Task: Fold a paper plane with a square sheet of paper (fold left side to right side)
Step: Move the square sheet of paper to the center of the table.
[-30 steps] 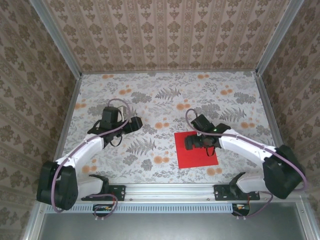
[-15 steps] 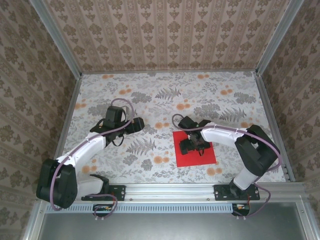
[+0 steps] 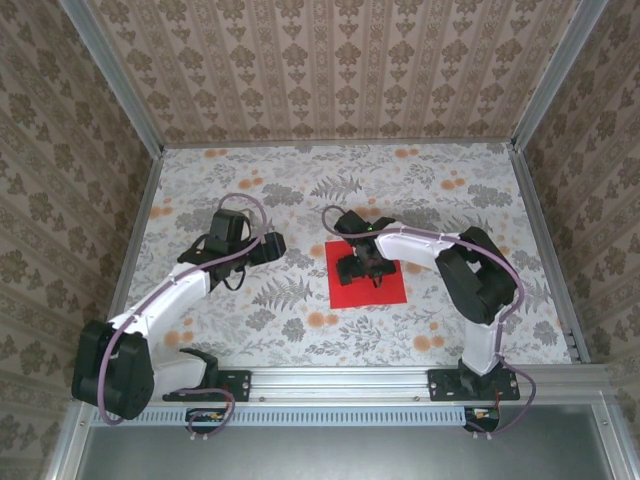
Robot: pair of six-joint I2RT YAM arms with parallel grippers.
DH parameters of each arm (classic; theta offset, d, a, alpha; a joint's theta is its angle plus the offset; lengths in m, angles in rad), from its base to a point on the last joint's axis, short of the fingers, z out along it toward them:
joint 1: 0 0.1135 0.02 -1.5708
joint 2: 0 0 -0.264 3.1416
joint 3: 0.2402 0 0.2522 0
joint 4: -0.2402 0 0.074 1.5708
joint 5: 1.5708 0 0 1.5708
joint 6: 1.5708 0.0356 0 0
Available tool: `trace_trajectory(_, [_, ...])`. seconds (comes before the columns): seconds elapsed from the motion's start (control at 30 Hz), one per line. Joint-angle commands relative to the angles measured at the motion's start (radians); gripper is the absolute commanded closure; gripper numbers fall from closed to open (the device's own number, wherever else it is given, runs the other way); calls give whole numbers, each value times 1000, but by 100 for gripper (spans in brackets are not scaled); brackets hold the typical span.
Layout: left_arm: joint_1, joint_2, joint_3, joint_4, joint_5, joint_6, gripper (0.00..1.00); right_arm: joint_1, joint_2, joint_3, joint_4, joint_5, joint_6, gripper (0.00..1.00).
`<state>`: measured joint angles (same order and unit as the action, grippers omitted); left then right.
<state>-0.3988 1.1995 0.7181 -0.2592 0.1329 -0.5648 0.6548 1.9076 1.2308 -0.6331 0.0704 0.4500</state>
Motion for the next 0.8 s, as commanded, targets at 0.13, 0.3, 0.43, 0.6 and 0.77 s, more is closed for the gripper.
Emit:
trace_trajectory(0.13, [-3,-38,38,-48,-33,27,8,-26,190,177,-11,-44,22,7])
trace_trajectory(0.3, [-3,-44,38,-54,-38,23,7,-30,237,247,-23,-41,32,7])
trace_trajectory(0.43, [-1,-43,43,-63,-38,20,7,-31,233,252,-20,-47,34,6])
trace_trajectory(0.6, [0,-30,56,-66,-16,-8,7,-31,173,245,-1,-59,26,6])
trace_trajectory(0.77, [2,24,93,-63,90,-41,9,-32,64,235,-2,-50,7,4])
